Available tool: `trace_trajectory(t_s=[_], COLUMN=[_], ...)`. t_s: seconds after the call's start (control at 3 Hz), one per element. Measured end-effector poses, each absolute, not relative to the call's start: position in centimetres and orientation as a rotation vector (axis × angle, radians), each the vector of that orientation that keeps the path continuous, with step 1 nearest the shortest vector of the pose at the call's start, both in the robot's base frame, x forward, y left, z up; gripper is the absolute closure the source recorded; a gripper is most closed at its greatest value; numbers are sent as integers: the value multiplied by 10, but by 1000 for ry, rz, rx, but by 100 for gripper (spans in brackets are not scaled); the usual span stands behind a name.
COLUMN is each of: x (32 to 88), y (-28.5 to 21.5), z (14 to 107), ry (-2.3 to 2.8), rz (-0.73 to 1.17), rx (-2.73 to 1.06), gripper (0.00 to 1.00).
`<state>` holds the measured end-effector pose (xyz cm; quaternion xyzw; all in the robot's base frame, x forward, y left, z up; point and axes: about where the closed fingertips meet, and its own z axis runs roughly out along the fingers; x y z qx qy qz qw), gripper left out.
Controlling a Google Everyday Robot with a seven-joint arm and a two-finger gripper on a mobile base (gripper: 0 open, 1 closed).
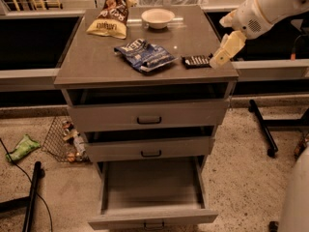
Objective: Place rxbar chocolate into bottom drawer
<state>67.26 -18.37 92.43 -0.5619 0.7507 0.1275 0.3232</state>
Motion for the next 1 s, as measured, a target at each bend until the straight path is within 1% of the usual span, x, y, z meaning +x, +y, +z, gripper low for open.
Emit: trace_trajectory(t_s=[0.33, 1.0], x=[698, 731], y=[-186, -166], z=[898, 859], ry=[1976, 1947], rz=[421, 557], rx=[-1394, -1397], gripper=[0, 0])
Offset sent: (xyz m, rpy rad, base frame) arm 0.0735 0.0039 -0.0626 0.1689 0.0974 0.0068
